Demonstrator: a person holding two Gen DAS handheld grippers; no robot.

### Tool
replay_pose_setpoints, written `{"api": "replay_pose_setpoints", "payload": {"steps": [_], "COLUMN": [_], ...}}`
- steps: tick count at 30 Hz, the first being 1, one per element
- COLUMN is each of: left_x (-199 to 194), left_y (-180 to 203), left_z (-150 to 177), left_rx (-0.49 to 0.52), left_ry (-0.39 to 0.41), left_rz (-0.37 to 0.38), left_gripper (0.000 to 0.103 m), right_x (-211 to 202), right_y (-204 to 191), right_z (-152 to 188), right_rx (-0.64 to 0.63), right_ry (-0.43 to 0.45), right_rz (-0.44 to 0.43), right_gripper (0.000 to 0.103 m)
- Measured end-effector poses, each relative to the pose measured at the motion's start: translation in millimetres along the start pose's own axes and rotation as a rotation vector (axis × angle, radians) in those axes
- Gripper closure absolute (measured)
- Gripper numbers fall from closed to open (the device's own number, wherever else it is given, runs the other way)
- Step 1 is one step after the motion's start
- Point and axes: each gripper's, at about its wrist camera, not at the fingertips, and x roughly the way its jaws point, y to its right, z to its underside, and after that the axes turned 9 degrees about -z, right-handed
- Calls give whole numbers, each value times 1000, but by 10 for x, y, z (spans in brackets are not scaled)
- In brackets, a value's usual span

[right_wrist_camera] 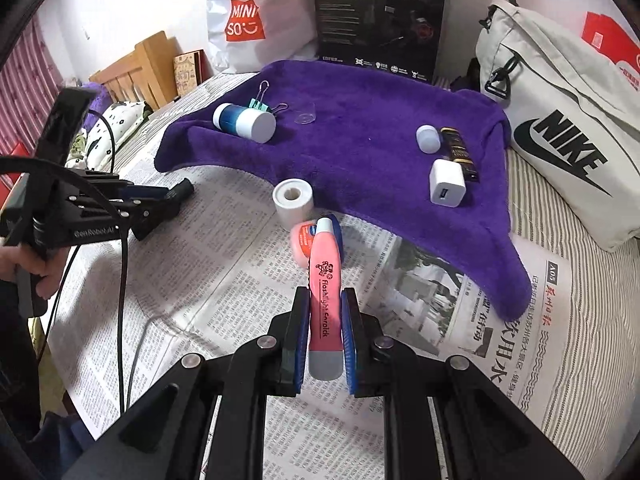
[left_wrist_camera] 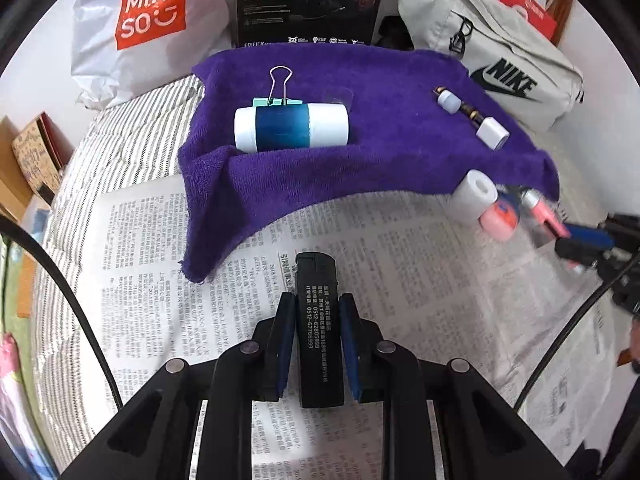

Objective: Organize rigid objects
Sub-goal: 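Lift the black box with the left tool while the right tool lifts the pink tube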

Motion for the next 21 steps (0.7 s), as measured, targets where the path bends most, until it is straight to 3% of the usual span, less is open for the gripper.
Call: {"api": "replay_pose_setpoints", "payload": {"steps": [11,21], "left_x": [-46,-85], "left_y": [63,-42], "left_z": [74,-8], "left_rx": [46,-11], "left_ry": [-2,0], "left_rz": [-61,4], "left_gripper": [81,82], "right_x": [-10,-31], "right_y": [56,155], "right_z": [3,-92], "right_rx": [14,46], "right_ry": [5,30], "right_rz": [4,6], "right_gripper": [88,88]}}
